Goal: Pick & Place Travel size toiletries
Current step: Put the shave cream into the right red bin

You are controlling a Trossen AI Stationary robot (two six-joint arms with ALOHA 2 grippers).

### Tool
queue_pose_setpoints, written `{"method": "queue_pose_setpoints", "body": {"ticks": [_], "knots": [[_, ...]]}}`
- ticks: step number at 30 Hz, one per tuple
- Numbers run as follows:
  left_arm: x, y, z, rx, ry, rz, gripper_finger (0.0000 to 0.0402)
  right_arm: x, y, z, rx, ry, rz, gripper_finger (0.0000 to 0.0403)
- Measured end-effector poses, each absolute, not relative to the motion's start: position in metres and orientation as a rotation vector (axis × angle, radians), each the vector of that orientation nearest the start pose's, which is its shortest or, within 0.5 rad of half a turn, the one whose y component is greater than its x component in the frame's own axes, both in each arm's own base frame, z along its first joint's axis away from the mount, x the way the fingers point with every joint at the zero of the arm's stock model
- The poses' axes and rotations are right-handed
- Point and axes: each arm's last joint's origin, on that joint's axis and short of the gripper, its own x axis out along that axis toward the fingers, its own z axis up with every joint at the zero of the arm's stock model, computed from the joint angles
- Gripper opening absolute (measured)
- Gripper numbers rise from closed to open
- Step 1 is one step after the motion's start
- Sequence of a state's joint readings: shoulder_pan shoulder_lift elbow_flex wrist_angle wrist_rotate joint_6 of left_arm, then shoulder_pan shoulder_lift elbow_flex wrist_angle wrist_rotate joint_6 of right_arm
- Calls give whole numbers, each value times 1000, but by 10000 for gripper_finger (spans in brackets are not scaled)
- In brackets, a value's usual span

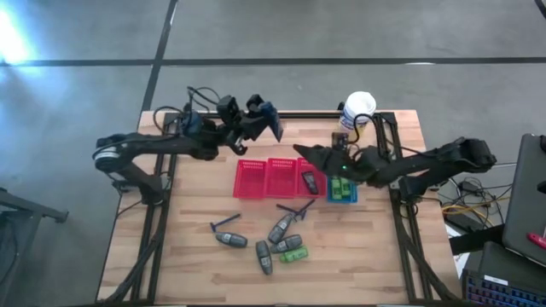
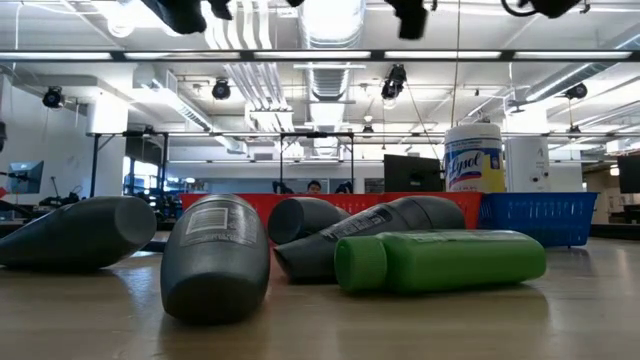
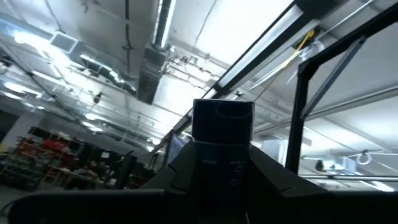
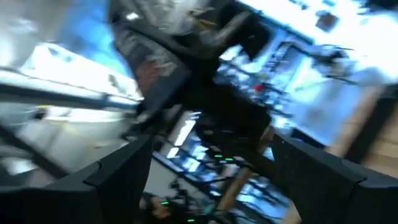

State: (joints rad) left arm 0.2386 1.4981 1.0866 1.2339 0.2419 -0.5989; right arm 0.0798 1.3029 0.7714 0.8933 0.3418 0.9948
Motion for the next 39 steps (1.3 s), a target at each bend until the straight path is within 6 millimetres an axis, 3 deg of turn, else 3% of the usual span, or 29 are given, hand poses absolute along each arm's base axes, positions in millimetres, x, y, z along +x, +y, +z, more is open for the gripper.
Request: {"method": "queue_pose_setpoints", "body": {"ticks": [5,9,12,19,23,26,30,36,39], "knots": [[319,69,411,-354,-825,-311,89,290,11,335,997,-587,16,328],[320,72,422,-334,-838,-322,89,288,16,345,825,-504,-59,325],[318,76,428,-336,-830,-305,89,286,21,353,597,-306,-270,325],[320,85,429,-432,-742,-221,89,294,40,385,-183,150,-824,325],[318,90,429,-500,-772,-188,89,317,48,394,-516,310,-887,321],[317,94,430,-551,-798,-147,89,331,51,398,-583,338,-881,311],[315,96,431,-626,-847,-130,89,340,53,409,-545,280,-895,293],[314,98,431,-706,-879,-107,89,333,52,441,-513,113,-917,265],[313,99,432,-730,-909,-75,89,332,51,444,-527,94,-912,256]]}}
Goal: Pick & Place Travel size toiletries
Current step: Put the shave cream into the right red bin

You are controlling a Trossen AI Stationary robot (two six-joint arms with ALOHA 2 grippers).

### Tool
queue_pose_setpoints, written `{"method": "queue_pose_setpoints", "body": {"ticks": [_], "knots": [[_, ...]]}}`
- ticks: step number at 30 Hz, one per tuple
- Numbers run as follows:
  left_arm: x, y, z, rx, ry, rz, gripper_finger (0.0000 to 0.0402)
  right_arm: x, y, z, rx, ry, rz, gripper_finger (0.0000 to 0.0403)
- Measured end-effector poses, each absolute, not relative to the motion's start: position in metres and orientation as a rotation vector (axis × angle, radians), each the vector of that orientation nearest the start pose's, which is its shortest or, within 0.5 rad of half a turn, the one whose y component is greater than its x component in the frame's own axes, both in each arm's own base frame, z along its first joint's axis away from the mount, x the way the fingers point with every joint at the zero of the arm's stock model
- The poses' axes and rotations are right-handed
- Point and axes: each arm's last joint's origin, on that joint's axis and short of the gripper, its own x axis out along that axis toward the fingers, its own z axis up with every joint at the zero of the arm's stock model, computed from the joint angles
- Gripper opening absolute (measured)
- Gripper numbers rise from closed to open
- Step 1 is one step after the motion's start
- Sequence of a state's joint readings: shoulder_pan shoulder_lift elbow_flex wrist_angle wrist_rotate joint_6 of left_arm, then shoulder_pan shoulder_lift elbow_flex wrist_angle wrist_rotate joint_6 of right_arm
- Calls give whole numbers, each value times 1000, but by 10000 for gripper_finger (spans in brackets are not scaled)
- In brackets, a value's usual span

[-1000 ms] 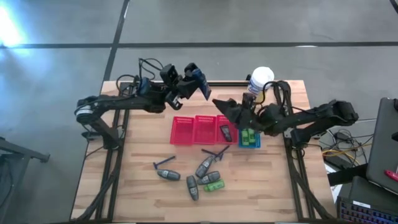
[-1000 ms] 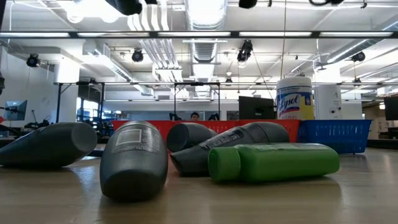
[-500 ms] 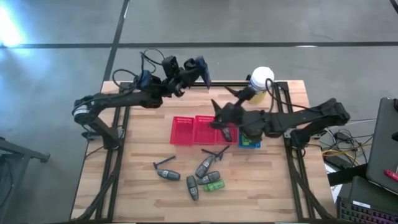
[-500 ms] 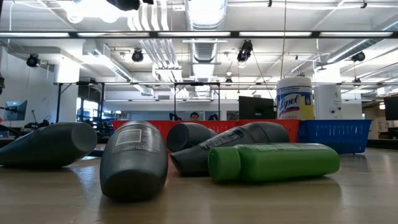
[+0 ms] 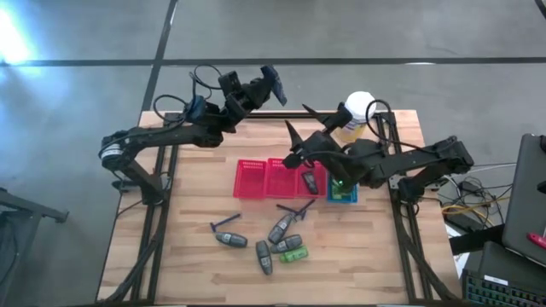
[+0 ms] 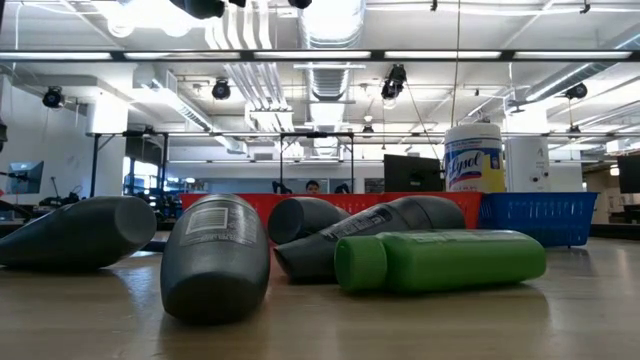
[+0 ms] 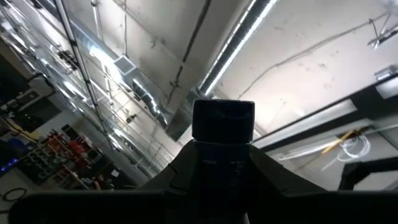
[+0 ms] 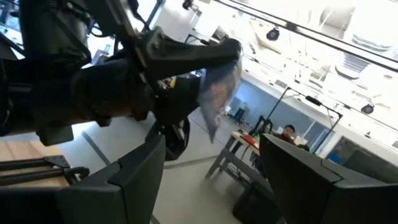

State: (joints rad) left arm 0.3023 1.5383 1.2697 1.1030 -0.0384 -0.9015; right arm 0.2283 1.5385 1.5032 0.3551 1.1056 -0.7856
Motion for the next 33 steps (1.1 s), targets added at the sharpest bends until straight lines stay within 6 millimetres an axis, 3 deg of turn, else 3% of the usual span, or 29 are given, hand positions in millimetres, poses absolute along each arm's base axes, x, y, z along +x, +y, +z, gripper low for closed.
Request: {"method": "queue_pose_setpoints", "body": {"ticks": [16,23,33], "knots": [[315,93,437,-759,-920,-104,89,352,43,447,-551,81,-902,240],[316,90,437,-719,-839,-234,89,350,49,447,-632,124,-893,220],[316,87,436,-711,-792,-307,89,343,42,455,-577,97,-921,220]]}}
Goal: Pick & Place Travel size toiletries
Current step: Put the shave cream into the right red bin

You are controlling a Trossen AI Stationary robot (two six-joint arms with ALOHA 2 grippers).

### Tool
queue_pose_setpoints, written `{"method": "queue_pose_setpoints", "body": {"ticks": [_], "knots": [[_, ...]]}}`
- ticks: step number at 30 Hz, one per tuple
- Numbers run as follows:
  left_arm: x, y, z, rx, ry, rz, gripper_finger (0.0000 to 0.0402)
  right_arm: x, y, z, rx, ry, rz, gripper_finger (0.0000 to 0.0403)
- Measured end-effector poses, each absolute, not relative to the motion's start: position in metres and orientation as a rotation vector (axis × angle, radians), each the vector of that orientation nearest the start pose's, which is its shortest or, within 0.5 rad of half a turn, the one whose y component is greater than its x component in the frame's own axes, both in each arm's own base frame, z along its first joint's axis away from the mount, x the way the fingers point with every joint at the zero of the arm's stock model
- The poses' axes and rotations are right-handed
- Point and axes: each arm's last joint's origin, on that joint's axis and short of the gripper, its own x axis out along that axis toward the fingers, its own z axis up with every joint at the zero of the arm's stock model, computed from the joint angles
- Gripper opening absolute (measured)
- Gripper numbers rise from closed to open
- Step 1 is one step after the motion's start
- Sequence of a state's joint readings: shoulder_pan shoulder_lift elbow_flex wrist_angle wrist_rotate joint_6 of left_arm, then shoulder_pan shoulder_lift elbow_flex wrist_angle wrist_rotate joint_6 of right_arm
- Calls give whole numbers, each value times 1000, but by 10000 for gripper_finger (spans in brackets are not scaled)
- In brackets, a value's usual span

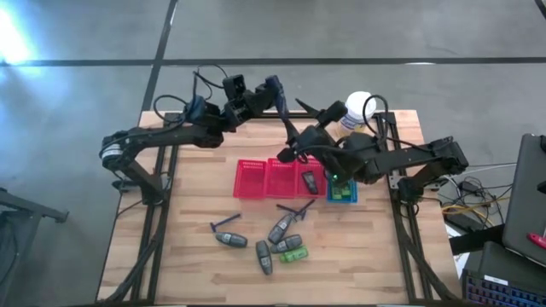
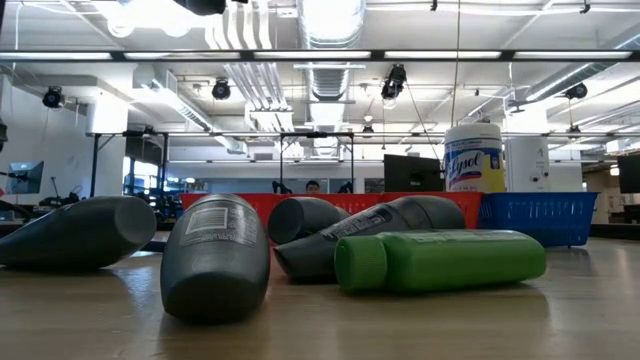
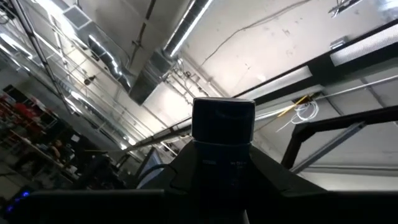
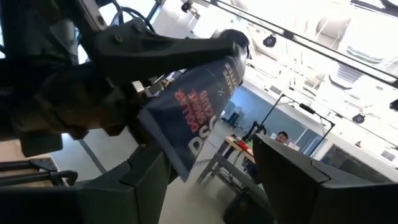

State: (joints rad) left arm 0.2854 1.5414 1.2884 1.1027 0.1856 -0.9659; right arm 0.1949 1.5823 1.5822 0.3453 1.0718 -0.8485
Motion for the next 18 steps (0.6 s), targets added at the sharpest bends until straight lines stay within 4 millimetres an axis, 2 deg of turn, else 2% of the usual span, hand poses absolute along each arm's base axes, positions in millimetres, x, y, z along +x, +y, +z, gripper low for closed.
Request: {"method": "queue_pose_setpoints", "body": {"ticks": [9,18], "knots": [[317,87,436,-740,-766,-333,89,346,39,454,-623,111,-909,184],[319,88,434,-764,-742,-324,89,346,39,454,-607,103,-908,111]]}}
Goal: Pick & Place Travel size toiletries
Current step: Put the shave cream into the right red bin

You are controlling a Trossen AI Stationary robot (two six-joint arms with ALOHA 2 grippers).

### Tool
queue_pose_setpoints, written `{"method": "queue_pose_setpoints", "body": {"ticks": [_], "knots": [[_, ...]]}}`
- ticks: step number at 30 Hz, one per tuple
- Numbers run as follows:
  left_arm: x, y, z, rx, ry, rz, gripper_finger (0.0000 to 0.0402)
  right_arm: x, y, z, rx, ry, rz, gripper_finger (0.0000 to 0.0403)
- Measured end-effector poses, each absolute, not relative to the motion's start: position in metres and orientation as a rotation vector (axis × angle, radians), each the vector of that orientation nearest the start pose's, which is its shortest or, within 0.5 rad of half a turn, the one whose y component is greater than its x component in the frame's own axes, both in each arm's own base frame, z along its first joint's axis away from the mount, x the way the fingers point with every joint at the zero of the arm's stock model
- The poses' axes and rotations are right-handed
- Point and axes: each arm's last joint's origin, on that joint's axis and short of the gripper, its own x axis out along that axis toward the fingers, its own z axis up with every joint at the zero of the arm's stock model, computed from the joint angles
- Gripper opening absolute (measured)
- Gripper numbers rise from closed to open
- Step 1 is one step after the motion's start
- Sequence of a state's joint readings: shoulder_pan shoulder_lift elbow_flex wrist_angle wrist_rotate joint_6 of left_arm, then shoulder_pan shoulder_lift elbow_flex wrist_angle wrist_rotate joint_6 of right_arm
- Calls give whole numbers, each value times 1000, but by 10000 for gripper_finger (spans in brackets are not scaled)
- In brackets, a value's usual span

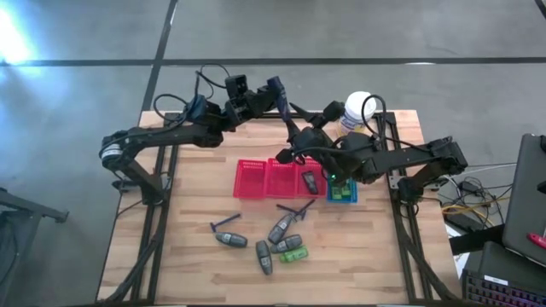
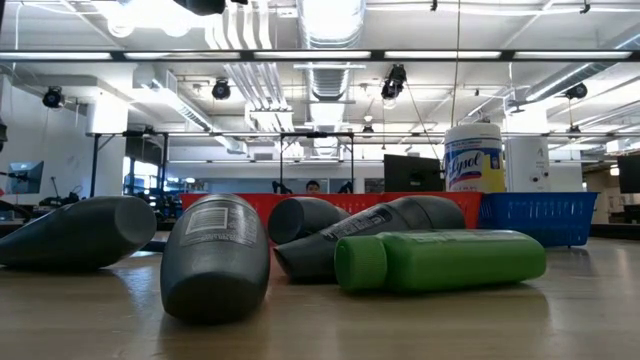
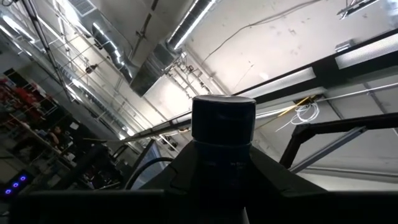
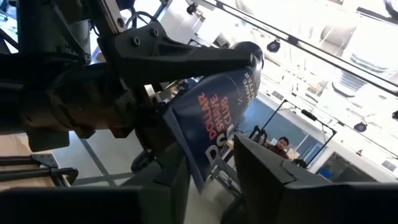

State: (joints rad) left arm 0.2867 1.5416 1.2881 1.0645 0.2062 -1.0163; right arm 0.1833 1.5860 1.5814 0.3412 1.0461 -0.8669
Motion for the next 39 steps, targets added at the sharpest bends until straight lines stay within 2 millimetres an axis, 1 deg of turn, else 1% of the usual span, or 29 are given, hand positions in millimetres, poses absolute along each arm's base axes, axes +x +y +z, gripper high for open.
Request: {"method": "queue_pose_setpoints", "body": {"ticks": [9,11,14,16,20,25,27,30,32,34,37,39], "knots": [[325,90,428,-707,-706,-264,90,345,38,453,-553,90,-929,27],[326,90,427,-703,-693,-252,90,345,38,453,-549,103,-945,15],[326,90,426,-699,-687,-247,104,345,38,450,-541,119,-942,13],[327,90,426,-698,-681,-248,124,345,38,449,-531,130,-944,13],[329,90,422,-715,-635,-257,182,345,38,446,-520,148,-952,9],[335,88,413,-740,-456,-303,256,342,36,447,-501,171,-1009,9],[337,87,407,-727,-347,-323,283,339,35,448,-496,195,-1054,9],[337,85,396,-689,-175,-336,315,328,35,450,-490,258,-1116,8],[331,83,394,-648,-97,-312,330,316,36,448,-471,292,-1131,8],[321,81,392,-592,-37,-264,340,299,38,445,-420,303,-1127,8],[306,78,382,-531,69,-177,346,267,34,435,-237,275,-1105,8],[294,76,374,-497,152,-108,345,248,28,424,-59,293,-1068,8]]}}
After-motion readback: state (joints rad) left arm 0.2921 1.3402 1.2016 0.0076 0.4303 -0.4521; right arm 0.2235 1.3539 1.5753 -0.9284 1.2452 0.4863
